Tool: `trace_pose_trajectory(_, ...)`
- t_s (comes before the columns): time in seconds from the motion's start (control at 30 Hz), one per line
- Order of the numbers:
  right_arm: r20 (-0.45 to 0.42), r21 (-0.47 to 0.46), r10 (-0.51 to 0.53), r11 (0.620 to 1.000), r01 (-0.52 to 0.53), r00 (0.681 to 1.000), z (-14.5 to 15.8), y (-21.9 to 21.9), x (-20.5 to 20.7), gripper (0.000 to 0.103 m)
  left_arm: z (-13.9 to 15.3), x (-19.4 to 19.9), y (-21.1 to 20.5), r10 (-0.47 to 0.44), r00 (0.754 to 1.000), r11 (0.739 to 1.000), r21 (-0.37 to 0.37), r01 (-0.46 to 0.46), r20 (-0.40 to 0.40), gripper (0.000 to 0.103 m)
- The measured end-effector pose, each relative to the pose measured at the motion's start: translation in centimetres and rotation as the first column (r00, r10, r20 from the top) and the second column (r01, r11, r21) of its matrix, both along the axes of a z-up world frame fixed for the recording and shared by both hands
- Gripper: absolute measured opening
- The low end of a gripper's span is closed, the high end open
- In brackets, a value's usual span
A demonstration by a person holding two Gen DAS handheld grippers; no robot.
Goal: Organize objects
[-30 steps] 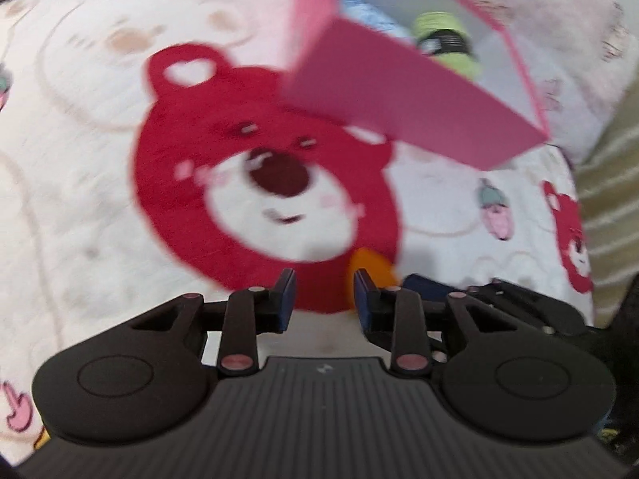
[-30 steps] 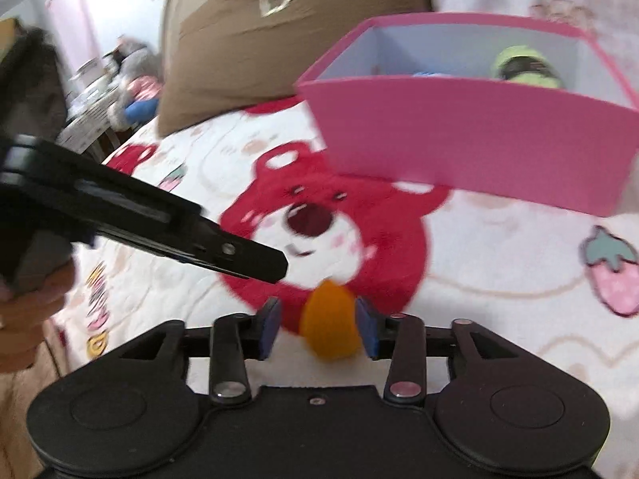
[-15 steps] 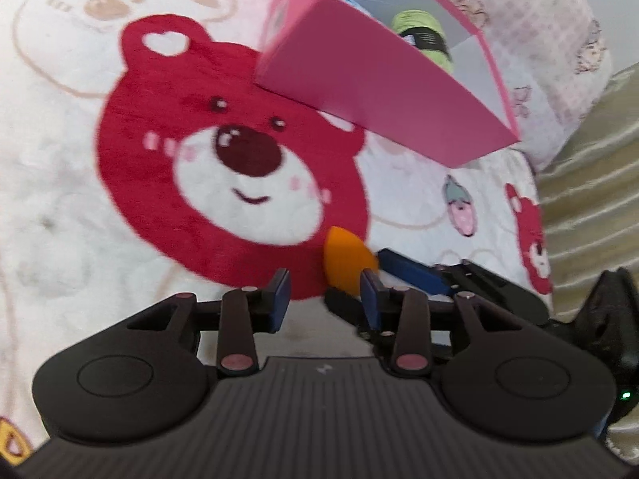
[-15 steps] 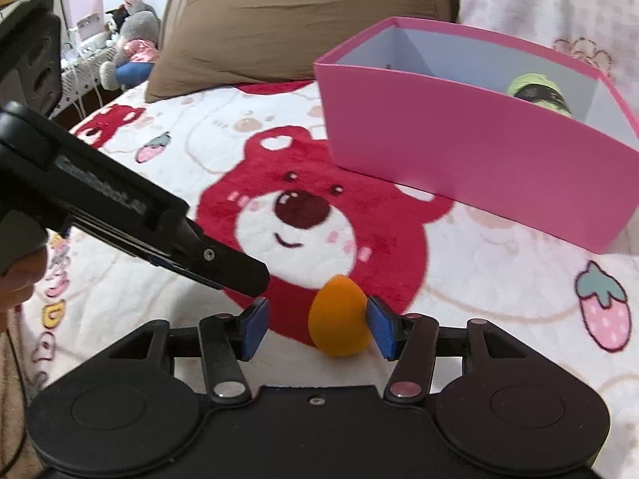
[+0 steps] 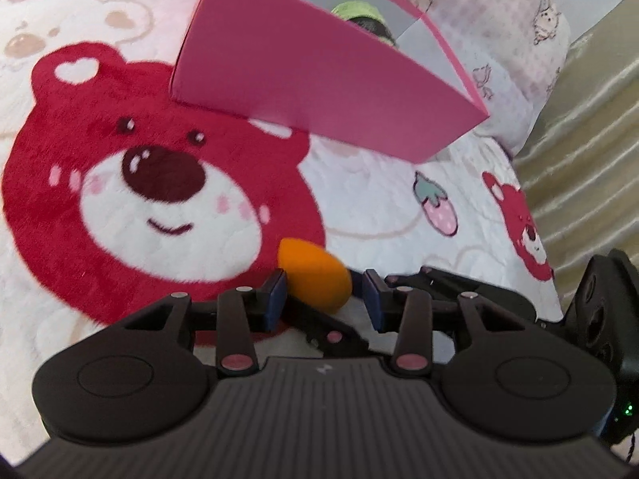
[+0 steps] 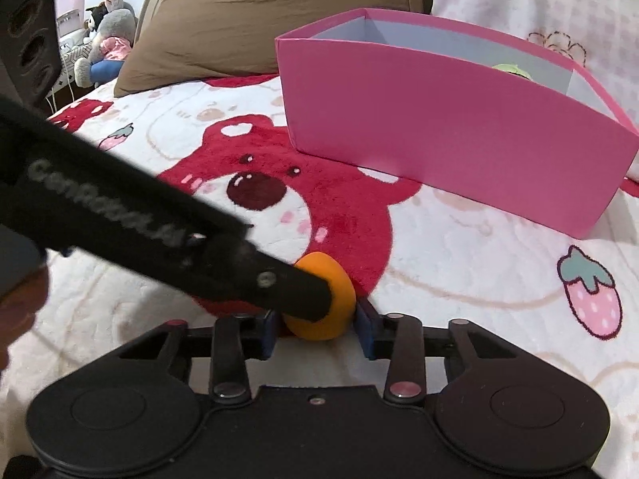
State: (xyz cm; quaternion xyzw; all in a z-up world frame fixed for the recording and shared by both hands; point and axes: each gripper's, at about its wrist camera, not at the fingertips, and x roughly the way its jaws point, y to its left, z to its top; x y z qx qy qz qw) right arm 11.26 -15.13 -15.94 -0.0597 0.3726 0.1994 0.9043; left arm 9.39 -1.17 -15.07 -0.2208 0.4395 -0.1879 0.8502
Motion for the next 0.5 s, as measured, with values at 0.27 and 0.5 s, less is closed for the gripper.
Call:
trace_pose_trajectory(0.27,0.002,0.043,-0.010,0.999,0.010,1.000,1.0,-0.8,-0.4,0.041,1.2,-0.8,-0.5,0.003,1.000,1.000,0.014,-0.003,0.022,0.040)
trace_pose_trajectory(0.5,0.003,0.093,-0.006,0.996,0.006,1.000,2.2,-0.9,-0.9,0.041,2.8,-0.8,-1.1,-0.008,1.000,0.993,0.122,0.011,-0.029,0.039)
